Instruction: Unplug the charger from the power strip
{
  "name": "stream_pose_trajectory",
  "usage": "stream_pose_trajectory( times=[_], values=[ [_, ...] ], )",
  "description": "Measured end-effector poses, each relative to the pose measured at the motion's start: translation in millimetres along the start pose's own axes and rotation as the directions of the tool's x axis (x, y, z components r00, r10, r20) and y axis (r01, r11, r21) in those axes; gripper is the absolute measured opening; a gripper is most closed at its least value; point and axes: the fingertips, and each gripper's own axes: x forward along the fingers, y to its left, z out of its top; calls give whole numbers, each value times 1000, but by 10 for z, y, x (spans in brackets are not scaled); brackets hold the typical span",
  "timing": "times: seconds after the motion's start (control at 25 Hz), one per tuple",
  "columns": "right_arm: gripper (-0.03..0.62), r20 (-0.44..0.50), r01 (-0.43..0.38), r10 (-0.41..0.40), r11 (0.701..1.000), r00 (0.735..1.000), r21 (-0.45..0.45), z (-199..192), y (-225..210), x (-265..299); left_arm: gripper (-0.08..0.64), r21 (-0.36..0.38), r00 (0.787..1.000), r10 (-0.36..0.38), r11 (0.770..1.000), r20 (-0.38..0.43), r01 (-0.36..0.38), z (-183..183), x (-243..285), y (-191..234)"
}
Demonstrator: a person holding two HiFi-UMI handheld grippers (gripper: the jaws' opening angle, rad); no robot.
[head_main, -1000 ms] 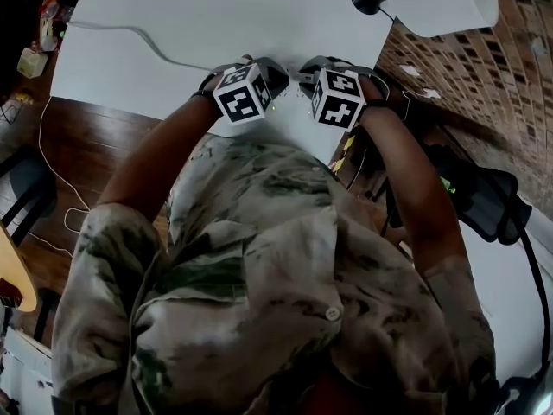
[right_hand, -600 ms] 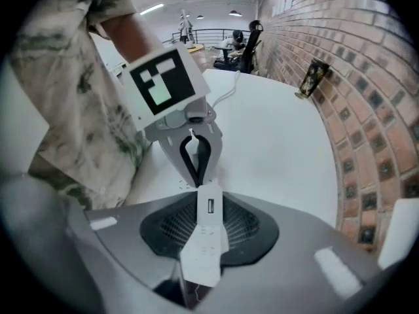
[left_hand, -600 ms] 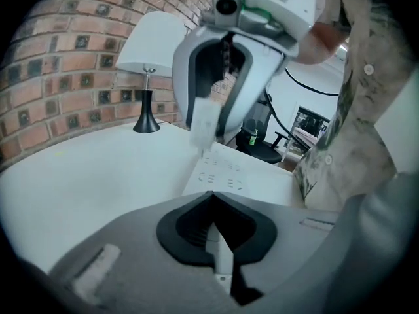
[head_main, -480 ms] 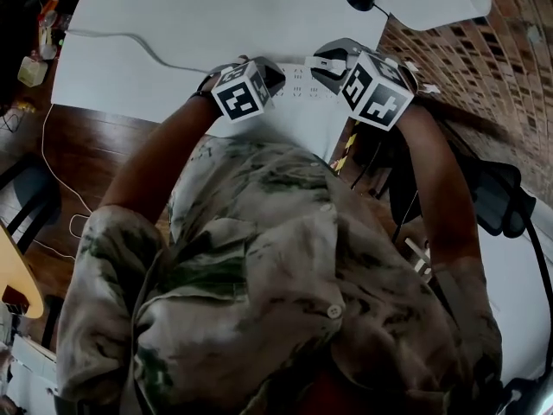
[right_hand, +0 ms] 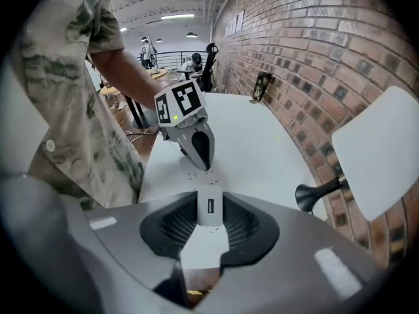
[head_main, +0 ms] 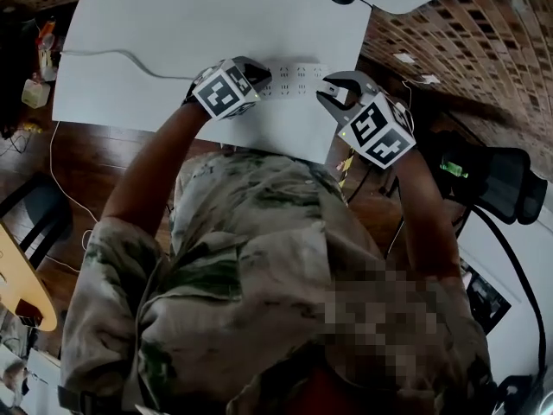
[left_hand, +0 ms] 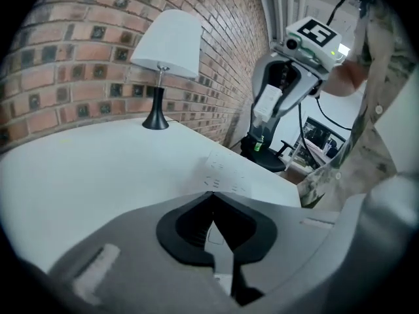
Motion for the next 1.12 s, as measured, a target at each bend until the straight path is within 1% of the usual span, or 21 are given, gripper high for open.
stream_pose_trajectory(
  times=[0.12, 0.24, 0.32, 0.4, 0.52, 0.6, 0.68, 0.72, 0.76, 0.8, 0.84, 0.88, 0.92, 1.04, 1.12],
  values=[
    [104, 74, 43, -49, 996, 996, 75, -116, 189, -188, 3, 4, 993, 99, 995, 64, -100, 183, -250, 16],
    [105, 189, 89, -118, 984, 975, 152, -221, 421, -468, 3, -7, 975, 154, 988, 162, -155, 384, -558, -257],
    [106, 256, 117, -163, 975, 953, 187, -311, 618, -661, 3, -47, 953, 177, 984, 246, -171, 482, -771, -566],
    [106, 316, 126, -189, 969, 930, 211, -442, 870, -843, 3, -110, 923, 212, 976, 322, -186, 517, -977, -950],
    [106, 389, 105, -195, 965, 901, 240, -736, 1301, -1110, 3, -194, 884, 267, 959, 384, -206, 454, -1170, -1672],
    [106, 414, 90, -187, 966, 891, 242, -943, 1562, -1245, 3, -265, 862, 317, 938, 395, -224, 362, -1243, -2160],
    [106, 430, 70, -164, 972, 888, 226, -1096, 1831, -1335, 3, -352, 835, 388, 901, 390, -254, 256, -1334, -2607],
    [106, 438, 60, -149, 976, 887, 210, -1146, 1983, -1372, 3, -384, 820, 421, 883, 389, -270, 207, -1393, -2831],
    [106, 446, 49, -130, 981, 886, 190, -1180, 2150, -1403, 3, -405, 805, 446, 869, 390, -285, 162, -1461, -3055],
    [106, 455, 35, -110, 985, 884, 171, -1198, 2326, -1432, 3, -414, 795, 463, 861, 392, -297, 118, -1535, -3272],
    [106, 464, 20, -92, 987, 881, 158, -1212, 2507, -1463, 3, -417, 793, 468, 858, 390, -301, 78, -1606, -3475],
    [106, 468, 9, -80, 989, 880, 151, -1237, 2680, -1497, 3, -413, 798, 463, 860, 386, -299, 46, -1662, -3660],
    [106, 467, 5, -75, 989, 881, 149, -1279, 2836, -1533, 3, -403, 808, 449, 867, 381, -292, 18, -1694, -3823],
    [106, 459, 21, -100, 984, 883, 175, -1437, 3147, -1647, 3, -333, 838, 397, 901, 376, -278, -43, -1681, -4158],
    [106, 468, 36, -134, 976, 874, 213, -1482, 3310, -1733, 3, -293, 846, 365, 919, 388, -263, -41, -1695, -4325]
  ],
)
